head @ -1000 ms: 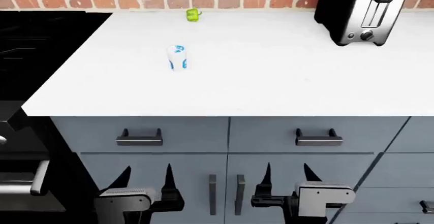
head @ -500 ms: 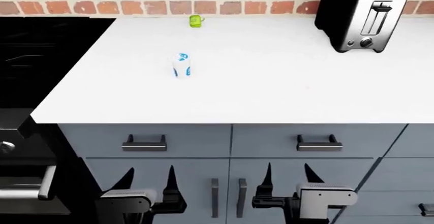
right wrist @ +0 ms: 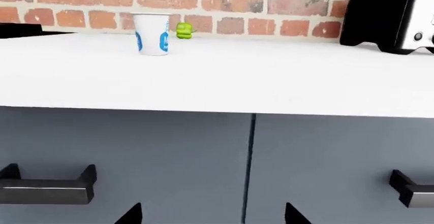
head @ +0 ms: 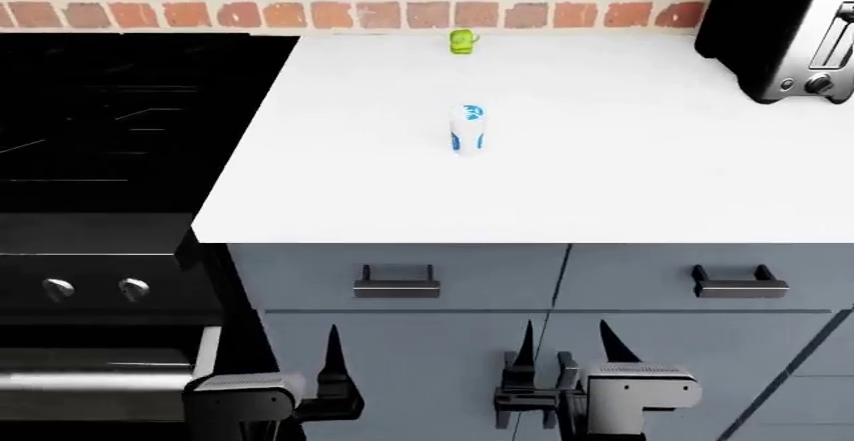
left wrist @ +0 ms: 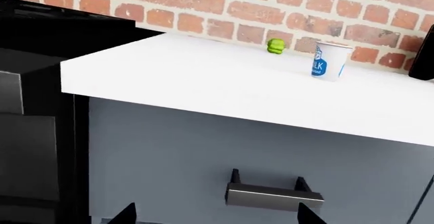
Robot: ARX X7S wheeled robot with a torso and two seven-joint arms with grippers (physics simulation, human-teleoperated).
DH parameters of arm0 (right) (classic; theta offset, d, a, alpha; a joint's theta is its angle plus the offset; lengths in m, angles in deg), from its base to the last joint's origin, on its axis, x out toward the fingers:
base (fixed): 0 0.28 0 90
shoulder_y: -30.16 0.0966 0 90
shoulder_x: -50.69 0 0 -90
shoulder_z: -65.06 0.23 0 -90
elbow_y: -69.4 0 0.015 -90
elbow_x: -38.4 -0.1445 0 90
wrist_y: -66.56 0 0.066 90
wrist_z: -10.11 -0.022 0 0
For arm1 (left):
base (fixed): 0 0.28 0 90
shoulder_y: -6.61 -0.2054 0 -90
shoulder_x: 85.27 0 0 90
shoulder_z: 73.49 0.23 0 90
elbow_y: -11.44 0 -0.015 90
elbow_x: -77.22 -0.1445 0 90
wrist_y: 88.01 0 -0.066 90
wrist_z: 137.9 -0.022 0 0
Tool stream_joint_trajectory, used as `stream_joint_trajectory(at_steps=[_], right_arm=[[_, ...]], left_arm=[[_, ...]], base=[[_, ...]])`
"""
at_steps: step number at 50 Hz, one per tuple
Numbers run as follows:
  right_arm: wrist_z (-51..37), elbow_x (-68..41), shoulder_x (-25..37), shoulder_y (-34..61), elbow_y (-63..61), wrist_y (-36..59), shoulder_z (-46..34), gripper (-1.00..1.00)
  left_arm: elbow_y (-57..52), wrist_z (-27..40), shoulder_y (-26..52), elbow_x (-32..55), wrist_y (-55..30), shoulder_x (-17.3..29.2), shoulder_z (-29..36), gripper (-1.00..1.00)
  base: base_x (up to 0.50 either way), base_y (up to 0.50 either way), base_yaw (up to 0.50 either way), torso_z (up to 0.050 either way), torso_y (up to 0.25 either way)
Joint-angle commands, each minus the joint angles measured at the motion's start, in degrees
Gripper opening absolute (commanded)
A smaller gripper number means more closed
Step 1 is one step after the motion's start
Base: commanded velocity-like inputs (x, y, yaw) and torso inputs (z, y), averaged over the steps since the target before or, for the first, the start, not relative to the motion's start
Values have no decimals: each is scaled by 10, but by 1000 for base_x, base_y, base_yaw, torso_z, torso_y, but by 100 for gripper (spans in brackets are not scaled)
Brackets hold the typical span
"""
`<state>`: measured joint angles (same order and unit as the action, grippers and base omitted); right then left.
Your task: Pick the yogurt and jello cup from the counter and place them in the cabinets closest to them.
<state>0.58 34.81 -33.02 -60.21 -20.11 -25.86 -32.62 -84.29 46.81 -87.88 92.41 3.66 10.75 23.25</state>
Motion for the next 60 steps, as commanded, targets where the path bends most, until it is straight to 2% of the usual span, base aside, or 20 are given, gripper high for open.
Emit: stream_joint_trajectory(at_steps=[1, 8, 11, 14, 19, 24, 31, 39, 46, 50, 53, 55, 57, 60], right_arm=[[-8, -4, 6, 0, 0, -4, -8, 100], [-13, -10, 8, 1, 0, -3, -9, 100], [-24, -17, 8, 6, -24, 32, -3, 100], [-36, -27, 15, 13, -102, 129, 3, 100], [-43, -54, 32, 37, -251, 300, 4, 100], [-52, -101, 40, 113, -345, 495, 21, 100], [-63, -140, 45, 193, -403, 647, 48, 100], [-61, -176, 62, 247, -474, 782, 57, 100], [-59, -197, 72, 248, -531, 845, 58, 100], [-62, -210, 75, 242, -576, 871, 52, 100], [-70, -226, 79, 237, -603, 885, 51, 100], [-110, -287, 101, 228, -605, 877, 55, 100], [-188, -390, 141, 217, -605, 856, 58, 100], [-304, -537, 199, 206, -604, 818, 56, 100]], left_arm=[[2, 8, 1, 4, 5, 7, 8, 100], [3, 15, 6, 9, -7, 11, 10, 100], [-15, 26, 8, 27, -33, 16, 1, 100], [-83, 49, -2, 28, -73, 31, -2, 100], [-258, 102, -3, 32, -216, 77, -3, 100], [-385, 139, 46, 104, -377, 118, -42, 100], [-441, 167, 99, 177, -501, 146, -78, 100], [-500, 199, 145, 278, -624, 167, -123, 100], [-528, 222, 161, 369, -698, 171, -141, 100], [-540, 264, 172, 449, -734, 177, -154, 100], [-541, 315, 183, 509, -729, 198, -143, 100], [-542, 346, 179, 523, -689, 225, -114, 100], [-542, 376, 165, 508, -618, 268, -50, 100], [-542, 432, 158, 469, -488, 352, 82, 100]], base=[[0, 500, 0, 0, 0], [0, 429, 0, 0, 0], [0, 0, 0, 0, 0], [0, 0, 0, 0, 0], [0, 0, 0, 0, 0], [0, 0, 0, 0, 0], [0, 0, 0, 0, 0], [0, 0, 0, 0, 0], [0, 0, 0, 0, 0], [0, 0, 0, 0, 0], [0, 0, 0, 0, 0], [0, 0, 0, 0, 0], [0, 0, 0, 0, 0], [0, 0, 0, 0, 0]])
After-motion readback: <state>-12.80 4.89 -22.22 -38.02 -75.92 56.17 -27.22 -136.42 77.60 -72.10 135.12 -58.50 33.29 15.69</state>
